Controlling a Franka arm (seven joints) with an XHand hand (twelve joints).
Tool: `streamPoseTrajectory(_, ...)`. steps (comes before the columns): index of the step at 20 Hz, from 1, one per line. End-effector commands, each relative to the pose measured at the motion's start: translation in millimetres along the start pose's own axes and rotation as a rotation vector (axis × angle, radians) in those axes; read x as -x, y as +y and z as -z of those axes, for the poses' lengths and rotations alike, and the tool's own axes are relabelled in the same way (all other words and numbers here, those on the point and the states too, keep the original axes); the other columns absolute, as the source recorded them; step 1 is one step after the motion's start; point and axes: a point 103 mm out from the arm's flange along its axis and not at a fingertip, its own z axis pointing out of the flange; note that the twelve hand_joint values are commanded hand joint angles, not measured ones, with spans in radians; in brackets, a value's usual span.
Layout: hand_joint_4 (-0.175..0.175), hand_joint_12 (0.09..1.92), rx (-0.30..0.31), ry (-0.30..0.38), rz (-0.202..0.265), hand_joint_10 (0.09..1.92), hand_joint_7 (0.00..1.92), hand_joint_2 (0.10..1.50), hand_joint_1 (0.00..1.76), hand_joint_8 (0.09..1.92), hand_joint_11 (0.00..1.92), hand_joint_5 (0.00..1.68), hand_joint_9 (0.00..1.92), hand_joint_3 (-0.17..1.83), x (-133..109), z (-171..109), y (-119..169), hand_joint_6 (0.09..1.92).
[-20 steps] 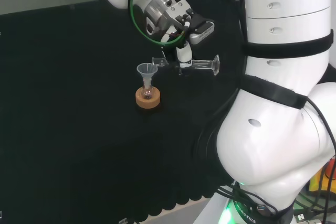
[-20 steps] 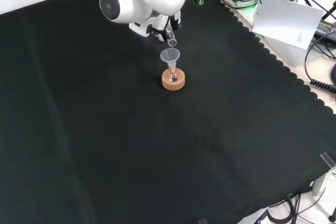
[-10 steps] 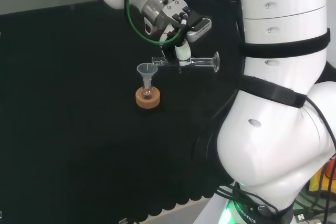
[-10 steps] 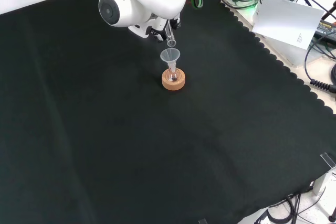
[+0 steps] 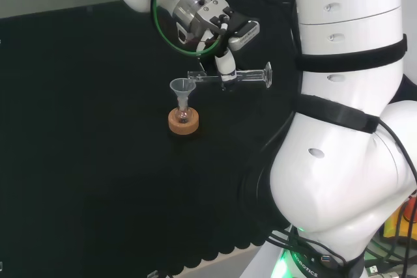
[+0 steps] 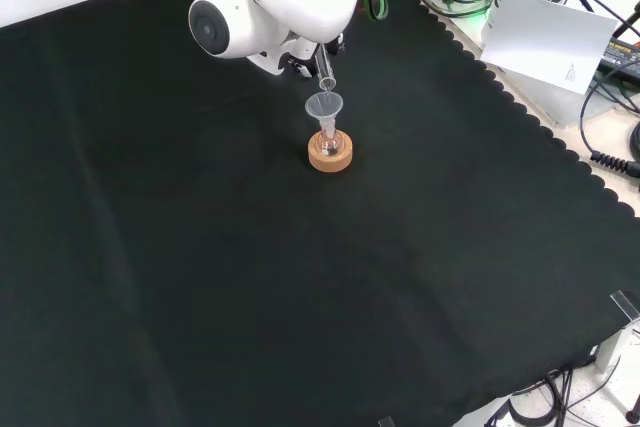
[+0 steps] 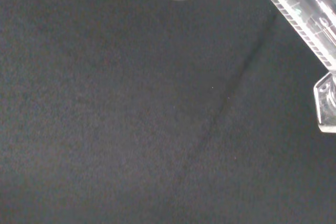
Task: Pour the water from the graduated cylinder into the round-bottom flask.
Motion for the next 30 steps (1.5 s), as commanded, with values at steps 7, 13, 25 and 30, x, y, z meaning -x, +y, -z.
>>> streamPoseTrajectory(7,0.025,0.74,-0.036,-0.012,-0.034,0.09,1.23,1.04,1.26,0.64,1.29,1.1,1.52,-0.01,-1.6,2.1,-3.2,0.81)
streamPoseTrajectory(13,0.025,0.74,-0.062,-0.022,-0.049,0.09,1.23,1.04,1.26,0.64,1.29,1.1,1.52,-0.01,-1.0,3.2,-1.7,0.8)
streamPoseTrajectory(25,0.029,0.74,-0.066,-0.035,-0.082,0.09,1.23,1.04,1.26,0.64,1.29,1.1,1.52,-0.01,-4.7,8.9,-1.6,0.8)
streamPoseTrajectory(30,0.029,0.73,-0.076,-0.054,-0.105,0.09,1.23,1.04,1.26,0.63,1.29,1.11,1.52,-0.01,-4.6,11.5,-4.8,0.8)
